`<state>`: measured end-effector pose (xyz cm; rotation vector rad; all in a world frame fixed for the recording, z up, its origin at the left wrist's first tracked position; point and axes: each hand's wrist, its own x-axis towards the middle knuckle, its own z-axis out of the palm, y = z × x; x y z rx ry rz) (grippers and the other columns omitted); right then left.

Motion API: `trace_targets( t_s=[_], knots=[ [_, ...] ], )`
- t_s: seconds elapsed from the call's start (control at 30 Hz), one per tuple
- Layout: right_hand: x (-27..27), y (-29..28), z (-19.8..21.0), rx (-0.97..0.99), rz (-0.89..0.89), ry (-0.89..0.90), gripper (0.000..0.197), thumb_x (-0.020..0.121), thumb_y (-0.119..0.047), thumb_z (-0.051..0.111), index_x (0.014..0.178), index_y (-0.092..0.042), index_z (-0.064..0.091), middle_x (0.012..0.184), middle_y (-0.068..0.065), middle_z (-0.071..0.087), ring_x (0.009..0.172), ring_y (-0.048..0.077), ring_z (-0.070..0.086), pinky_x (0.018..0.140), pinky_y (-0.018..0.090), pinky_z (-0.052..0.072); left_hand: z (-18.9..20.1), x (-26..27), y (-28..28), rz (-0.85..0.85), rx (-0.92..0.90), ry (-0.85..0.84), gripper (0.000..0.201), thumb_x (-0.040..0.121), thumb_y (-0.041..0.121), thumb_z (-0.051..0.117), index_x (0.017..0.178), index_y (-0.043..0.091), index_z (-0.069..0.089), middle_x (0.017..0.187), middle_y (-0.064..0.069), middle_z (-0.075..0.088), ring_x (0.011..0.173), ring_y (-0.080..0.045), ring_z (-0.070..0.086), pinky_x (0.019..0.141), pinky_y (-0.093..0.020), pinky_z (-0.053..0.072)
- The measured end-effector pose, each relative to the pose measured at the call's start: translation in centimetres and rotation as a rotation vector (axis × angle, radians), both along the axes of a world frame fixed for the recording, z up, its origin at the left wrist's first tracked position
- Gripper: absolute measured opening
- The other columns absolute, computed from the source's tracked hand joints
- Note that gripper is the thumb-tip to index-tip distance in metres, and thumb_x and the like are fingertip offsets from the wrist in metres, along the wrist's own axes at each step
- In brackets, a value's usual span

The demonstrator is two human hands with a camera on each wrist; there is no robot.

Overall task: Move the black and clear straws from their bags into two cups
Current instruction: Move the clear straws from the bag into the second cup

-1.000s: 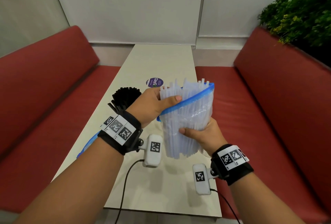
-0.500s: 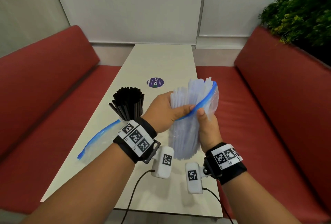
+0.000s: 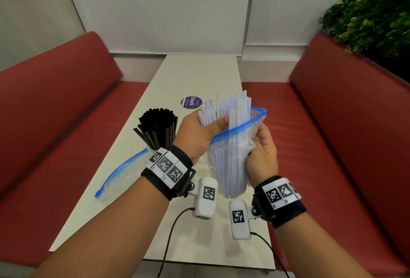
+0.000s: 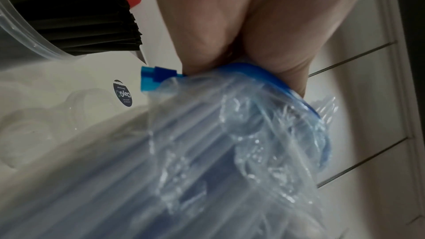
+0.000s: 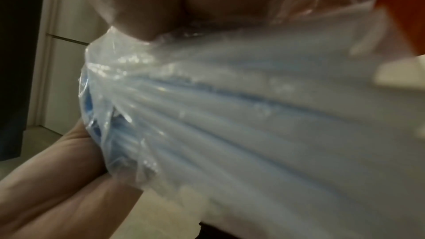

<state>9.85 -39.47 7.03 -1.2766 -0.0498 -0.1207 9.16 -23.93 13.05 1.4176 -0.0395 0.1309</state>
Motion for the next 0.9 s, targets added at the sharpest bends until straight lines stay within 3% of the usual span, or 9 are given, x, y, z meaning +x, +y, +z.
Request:
trace_targets(
  t_s=[0.07,0.17,0.2,0.27,0.37,0.43,0.53,0.67,0.9],
  knots=[
    [-0.5,0.2,0.5,0.054,0.035,-0.019,0.024,0.103,-0.034,0.057,0.106,-0.015,0.071,0.088,0.007,0.074,0.081,0.02,0.067,0.08,0.044,0.056,-0.2,0.3,-0.1,0.037,0.059,0.021,0.016,0.086,0.015,0.079,0.101,0.014,0.074,0.103,-0.013,0.077,0.099,-0.033,0.074,0.088,-0.051,0.06],
    [-0.5,0.5,0.6,0.044,0.186,-0.122,0.087,0.081,-0.07,0.067,0.129,0.002,0.055,0.121,0.032,0.065,0.108,0.036,0.066,0.096,0.06,0.054,-0.2,0.4,-0.6,0.029,0.079,0.037,0.014,0.088,0.016,0.077,0.101,0.014,0.073,0.104,-0.015,0.077,0.1,-0.034,0.073,0.088,-0.051,0.06],
    [-0.5,0.5,0.4,-0.025,0.22,-0.167,0.095,0.075,-0.069,0.074,0.133,0.003,0.052,0.126,0.031,0.064,0.113,0.039,0.066,0.099,0.061,0.054,-0.2,0.3,-0.8,0.012,0.076,0.037,0.015,0.088,0.015,0.076,0.102,0.012,0.073,0.104,-0.015,0.077,0.099,-0.032,0.074,0.087,-0.049,0.061],
    [-0.4,0.1,0.4,-0.13,0.247,-0.184,0.081,0.072,-0.048,0.087,0.13,0.0,0.058,0.123,0.029,0.068,0.113,0.039,0.068,0.098,0.061,0.055,-0.1,0.3,-0.8,-0.016,0.084,0.032,0.014,0.089,0.015,0.074,0.103,0.014,0.074,0.105,-0.012,0.077,0.1,-0.029,0.074,0.088,-0.048,0.06],
    [-0.2,-1.0,-0.1,-0.087,0.215,-0.106,0.055,0.074,-0.018,0.087,0.123,-0.006,0.065,0.116,0.02,0.075,0.108,0.034,0.074,0.089,0.047,0.061,0.2,0.4,-0.4,0.025,0.007,0.068,0.018,0.09,0.025,0.073,0.105,0.017,0.074,0.107,-0.009,0.078,0.103,-0.028,0.074,0.092,-0.052,0.059],
    [-0.1,-1.4,-0.5,-0.043,0.183,-0.038,0.05,0.076,-0.01,0.086,0.122,-0.007,0.067,0.114,0.015,0.078,0.105,0.03,0.076,0.086,0.04,0.06,0.5,0.6,-0.2,0.069,-0.035,0.087,0.038,0.082,0.038,0.075,0.109,0.011,0.072,0.108,-0.01,0.078,0.103,-0.027,0.074,0.092,-0.053,0.058],
    [0.3,-1.3,-0.9,0.0,0.163,-0.001,0.056,0.077,-0.013,0.081,0.129,-0.004,0.063,0.12,0.016,0.076,0.11,0.032,0.074,0.091,0.042,0.06,0.8,0.8,-0.5,0.127,0.015,0.051,0.049,0.073,0.049,0.078,0.106,0.013,0.073,0.105,-0.007,0.078,0.101,-0.026,0.075,0.09,-0.054,0.059],
    [0.7,-1.2,-1.3,0.056,0.171,0.003,0.055,0.082,-0.014,0.078,0.134,-0.008,0.061,0.127,0.014,0.073,0.118,0.033,0.07,0.101,0.051,0.056,1.3,1.0,-1.0,0.189,0.058,0.012,0.036,0.081,0.043,0.077,0.1,0.013,0.073,0.101,-0.008,0.078,0.096,-0.025,0.076,0.088,-0.051,0.06],
    [0.6,-1.6,-1.9,0.009,0.173,0.044,0.057,0.077,-0.019,0.083,0.13,-0.008,0.064,0.121,0.014,0.076,0.112,0.032,0.073,0.099,0.055,0.057,2.1,1.8,-0.7,0.251,0.106,-0.097,0.028,0.08,0.038,0.083,0.091,0.016,0.069,0.093,-0.008,0.077,0.09,-0.027,0.075,0.086,-0.052,0.06]
  ],
)
